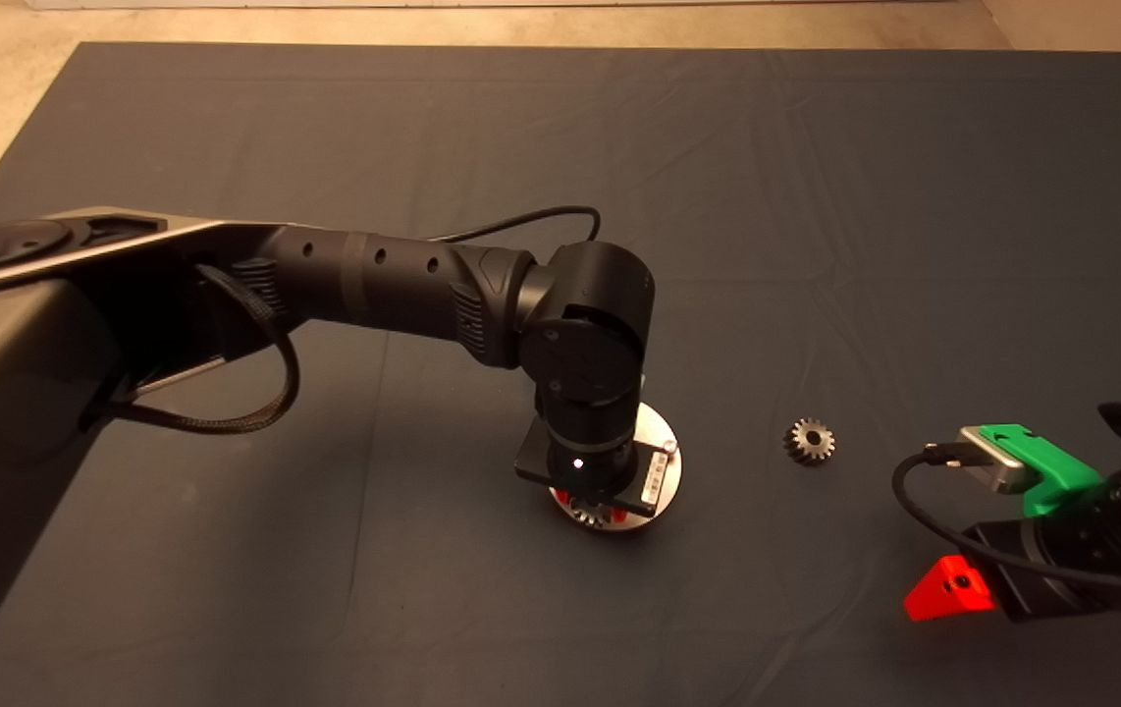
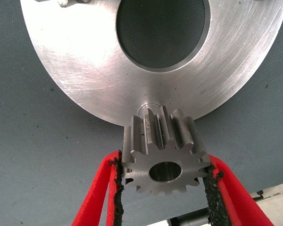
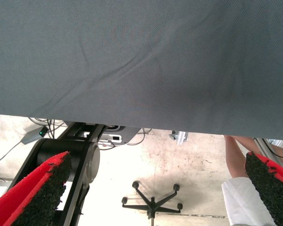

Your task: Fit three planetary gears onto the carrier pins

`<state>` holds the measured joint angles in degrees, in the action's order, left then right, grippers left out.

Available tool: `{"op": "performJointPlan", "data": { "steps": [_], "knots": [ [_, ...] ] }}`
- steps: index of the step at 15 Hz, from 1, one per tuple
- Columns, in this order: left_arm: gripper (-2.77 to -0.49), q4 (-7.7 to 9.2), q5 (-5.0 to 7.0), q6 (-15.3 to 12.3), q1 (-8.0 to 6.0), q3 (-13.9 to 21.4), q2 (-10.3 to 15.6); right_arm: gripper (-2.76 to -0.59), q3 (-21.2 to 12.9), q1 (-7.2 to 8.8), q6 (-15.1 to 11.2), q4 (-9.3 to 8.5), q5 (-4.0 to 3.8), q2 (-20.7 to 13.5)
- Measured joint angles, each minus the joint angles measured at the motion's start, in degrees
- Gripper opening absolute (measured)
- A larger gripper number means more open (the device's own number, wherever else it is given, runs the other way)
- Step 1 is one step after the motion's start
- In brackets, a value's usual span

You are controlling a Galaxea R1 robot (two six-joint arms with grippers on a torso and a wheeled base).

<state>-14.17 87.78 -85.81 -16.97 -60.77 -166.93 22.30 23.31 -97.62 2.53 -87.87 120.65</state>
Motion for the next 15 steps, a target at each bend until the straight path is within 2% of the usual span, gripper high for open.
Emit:
{"op": "performJointPlan", "data": {
  "steps": [2, 9, 11, 15],
  "knots": [
    [-2.35, -0.03, 0.34, 0.0, 0.00, 0.0, -0.2, -0.63, 0.0, 0.00, 0.0, 0.00, 0.00, 0.0],
    [-2.35, -0.46, 0.30, 1.1, 0.02, -0.8, -0.2, -0.63, 0.0, 0.00, 0.0, 0.01, 0.00, 0.0],
    [-2.35, -0.87, 0.33, 1.2, 0.57, -0.9, -0.2, -0.63, 0.0, 0.00, 0.0, 0.00, 0.00, 0.0],
    [-2.35, -0.90, 0.28, 1.2, 0.61, -1.0, -0.2, -0.63, 0.0, 0.00, 0.0, 0.00, 0.00, 0.0]
  ]
}}
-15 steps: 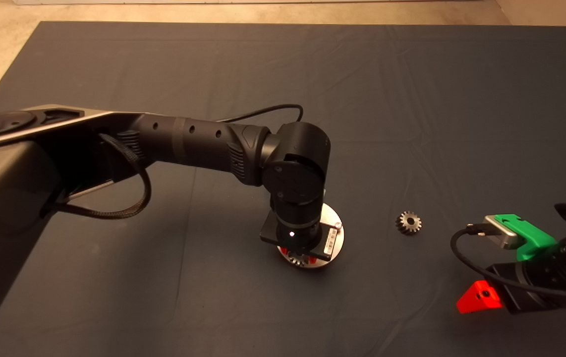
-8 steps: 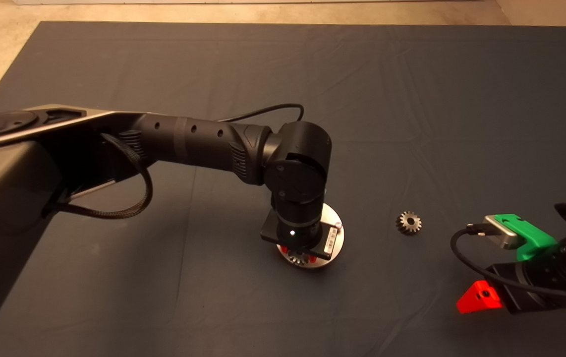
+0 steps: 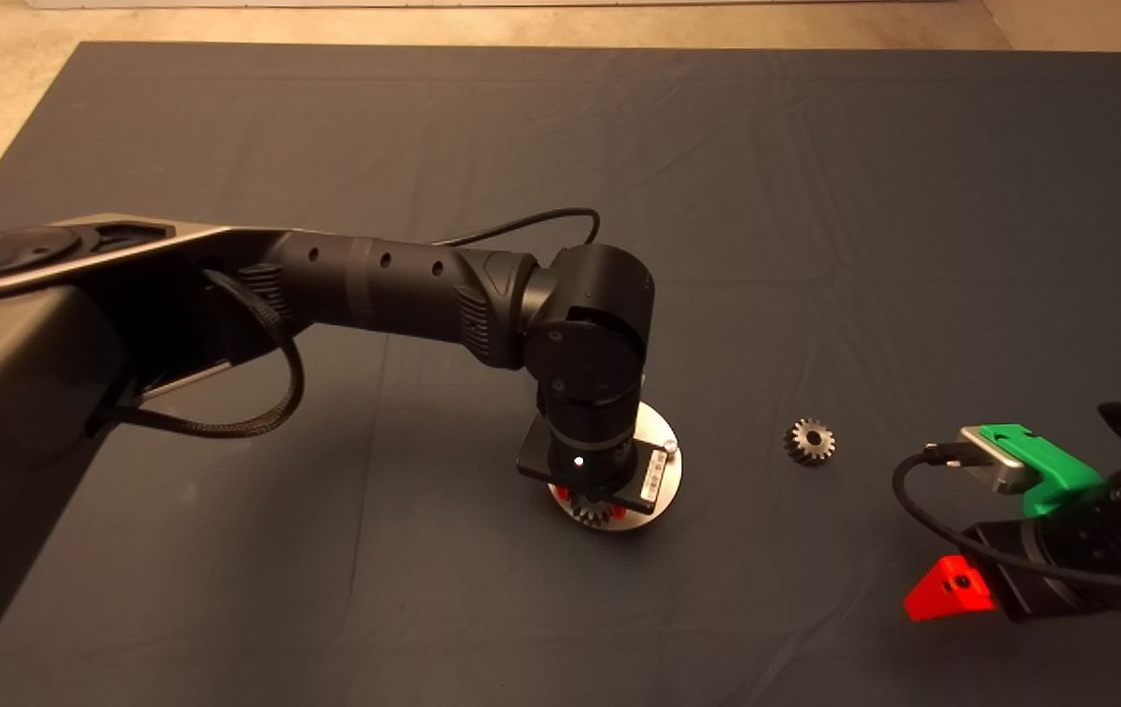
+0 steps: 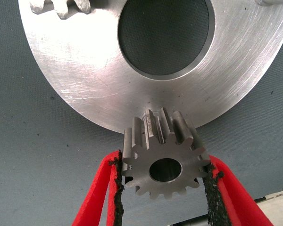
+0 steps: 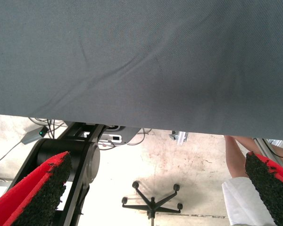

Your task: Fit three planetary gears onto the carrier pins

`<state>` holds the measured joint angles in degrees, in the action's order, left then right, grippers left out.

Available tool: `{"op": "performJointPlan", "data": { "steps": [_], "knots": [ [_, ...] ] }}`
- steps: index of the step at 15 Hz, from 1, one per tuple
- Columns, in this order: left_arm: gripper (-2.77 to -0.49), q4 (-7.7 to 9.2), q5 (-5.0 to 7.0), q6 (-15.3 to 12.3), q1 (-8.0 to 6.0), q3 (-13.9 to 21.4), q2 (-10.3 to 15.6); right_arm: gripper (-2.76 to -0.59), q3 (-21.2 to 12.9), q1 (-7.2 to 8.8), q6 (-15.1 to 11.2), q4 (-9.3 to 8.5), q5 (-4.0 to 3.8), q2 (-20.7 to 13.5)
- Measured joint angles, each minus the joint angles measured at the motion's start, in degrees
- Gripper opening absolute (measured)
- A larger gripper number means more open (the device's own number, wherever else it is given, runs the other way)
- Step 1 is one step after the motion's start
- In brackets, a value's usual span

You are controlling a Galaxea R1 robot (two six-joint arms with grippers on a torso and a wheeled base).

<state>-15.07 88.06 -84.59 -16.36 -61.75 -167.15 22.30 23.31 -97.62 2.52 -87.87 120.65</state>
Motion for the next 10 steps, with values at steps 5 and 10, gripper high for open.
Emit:
{"op": "performJointPlan", "data": {
  "steps": [5, 10],
  "knots": [
    [-2.33, -0.17, -0.09, -0.1, 0.00, 0.4, 0.2, -0.63, 0.0, 0.00, 0.0, 0.00, 0.00, 0.0],
    [-2.19, -0.17, -0.28, -0.1, 0.00, 0.7, 0.2, -0.63, 0.0, 0.00, 0.0, 0.00, 0.02, 0.0]
  ]
}}
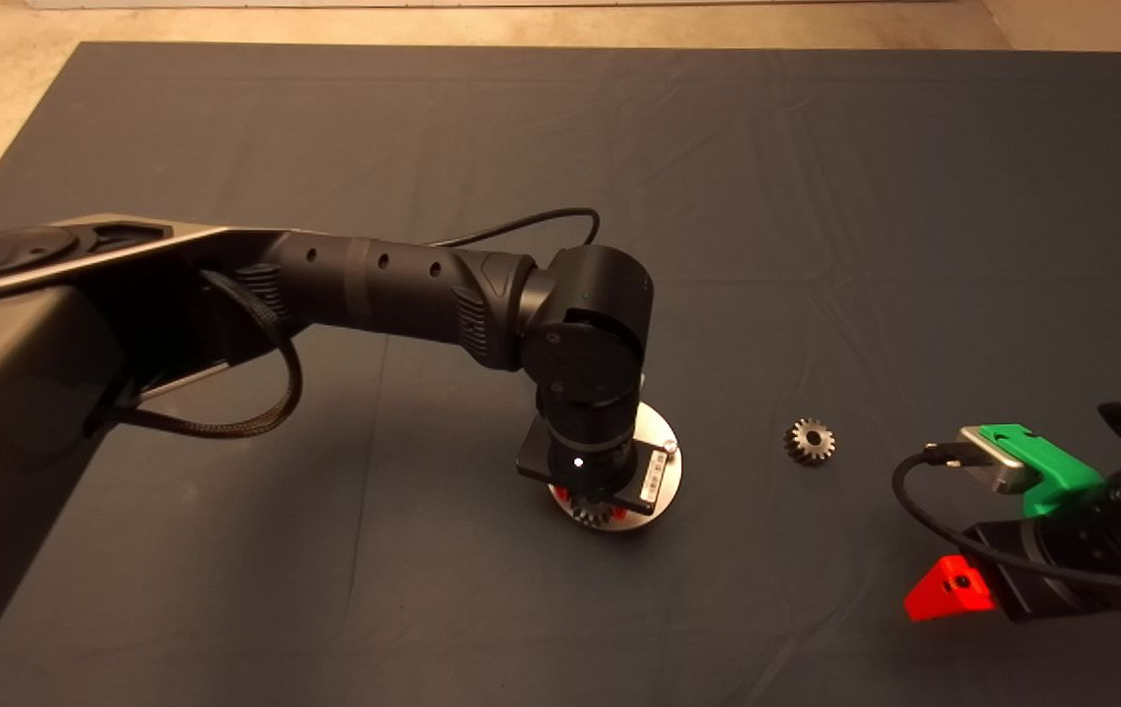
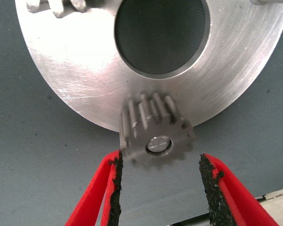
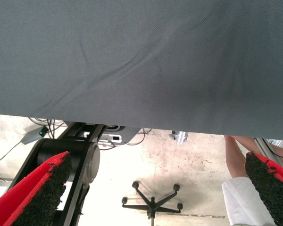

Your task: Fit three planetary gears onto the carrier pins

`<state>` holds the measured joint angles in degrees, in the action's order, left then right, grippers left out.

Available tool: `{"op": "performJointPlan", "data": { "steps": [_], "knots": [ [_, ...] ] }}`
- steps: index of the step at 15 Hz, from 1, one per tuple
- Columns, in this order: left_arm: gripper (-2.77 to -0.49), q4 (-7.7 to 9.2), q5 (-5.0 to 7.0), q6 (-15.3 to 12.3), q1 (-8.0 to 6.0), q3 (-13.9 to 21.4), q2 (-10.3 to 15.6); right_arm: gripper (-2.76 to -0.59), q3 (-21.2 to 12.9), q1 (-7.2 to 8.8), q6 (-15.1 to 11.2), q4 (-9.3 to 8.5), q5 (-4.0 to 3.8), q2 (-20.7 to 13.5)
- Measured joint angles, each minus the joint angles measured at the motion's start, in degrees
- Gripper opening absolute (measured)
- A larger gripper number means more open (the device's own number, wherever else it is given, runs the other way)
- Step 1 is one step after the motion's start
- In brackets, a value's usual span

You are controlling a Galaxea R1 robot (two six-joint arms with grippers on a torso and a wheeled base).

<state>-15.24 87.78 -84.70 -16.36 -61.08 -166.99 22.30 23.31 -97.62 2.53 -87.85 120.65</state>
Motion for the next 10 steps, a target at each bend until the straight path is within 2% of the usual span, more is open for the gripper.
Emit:
{"op": "performJointPlan", "data": {
  "steps": [6, 7, 10],
  "knots": [
    [-1.95, 0.06, -0.33, -0.1, -0.15, 2.1, 0.7, -0.63, 0.0, 0.00, 0.0, 0.00, -0.02, 0.0],
    [-1.87, 0.48, -0.39, -0.4, -0.87, 3.1, 1.1, -0.63, 0.0, 0.01, 0.0, 0.01, -0.04, 0.0],
    [-1.70, 1.55, -0.38, -1.5, -5.64, 6.5, 4.6, -0.63, 0.0, 0.00, 0.3, 0.01, -0.04, 0.0]
  ]
}}
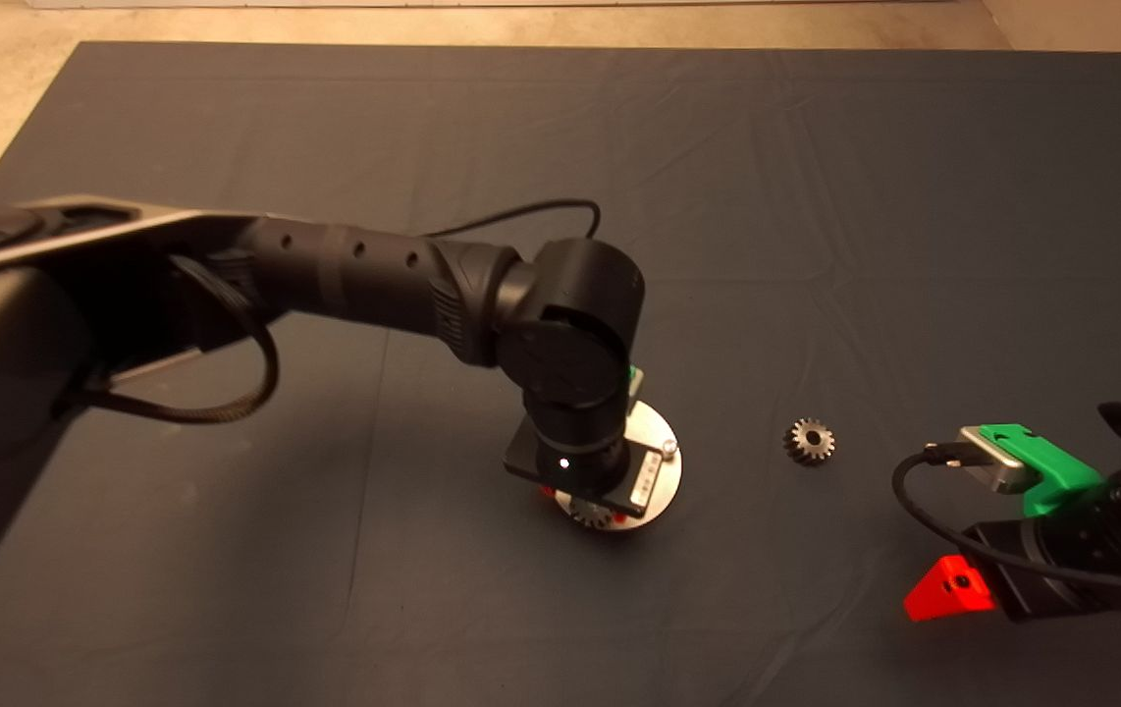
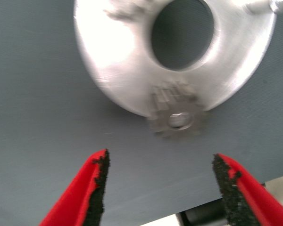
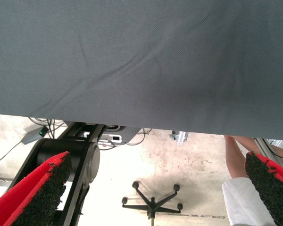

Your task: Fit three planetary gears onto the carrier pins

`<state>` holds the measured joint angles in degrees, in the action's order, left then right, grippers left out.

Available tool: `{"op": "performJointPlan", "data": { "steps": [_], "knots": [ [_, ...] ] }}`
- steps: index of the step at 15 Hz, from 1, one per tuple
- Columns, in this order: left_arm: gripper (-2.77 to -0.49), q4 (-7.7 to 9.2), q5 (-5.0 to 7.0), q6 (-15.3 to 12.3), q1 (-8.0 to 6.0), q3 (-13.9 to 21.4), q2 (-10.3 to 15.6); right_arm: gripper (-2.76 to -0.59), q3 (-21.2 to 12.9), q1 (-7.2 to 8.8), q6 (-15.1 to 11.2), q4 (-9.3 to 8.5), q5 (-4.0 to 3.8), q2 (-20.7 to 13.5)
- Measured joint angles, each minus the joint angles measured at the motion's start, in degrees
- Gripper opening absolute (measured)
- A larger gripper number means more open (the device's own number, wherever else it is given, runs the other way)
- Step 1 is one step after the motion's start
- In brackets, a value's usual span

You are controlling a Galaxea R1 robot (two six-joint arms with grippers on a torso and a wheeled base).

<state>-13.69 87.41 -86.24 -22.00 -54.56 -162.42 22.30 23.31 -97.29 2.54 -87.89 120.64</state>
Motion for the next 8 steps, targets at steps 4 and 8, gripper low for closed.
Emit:
{"op": "performJointPlan", "data": {
  "steps": [4, 8],
  "knots": [
    [-1.55, 1.85, 0.00, -3.6, -0.79, 11.1, 9.7, -0.63, 5.5, -0.11, 9.8, 0.00, 0.07, 0.0],
    [-1.37, 3.02, 0.05, -7.3, -1.42, 26.2, 27.0, -0.63, 15.9, -0.93, 26.2, 0.02, -0.11, 1.5]
  ]
}}
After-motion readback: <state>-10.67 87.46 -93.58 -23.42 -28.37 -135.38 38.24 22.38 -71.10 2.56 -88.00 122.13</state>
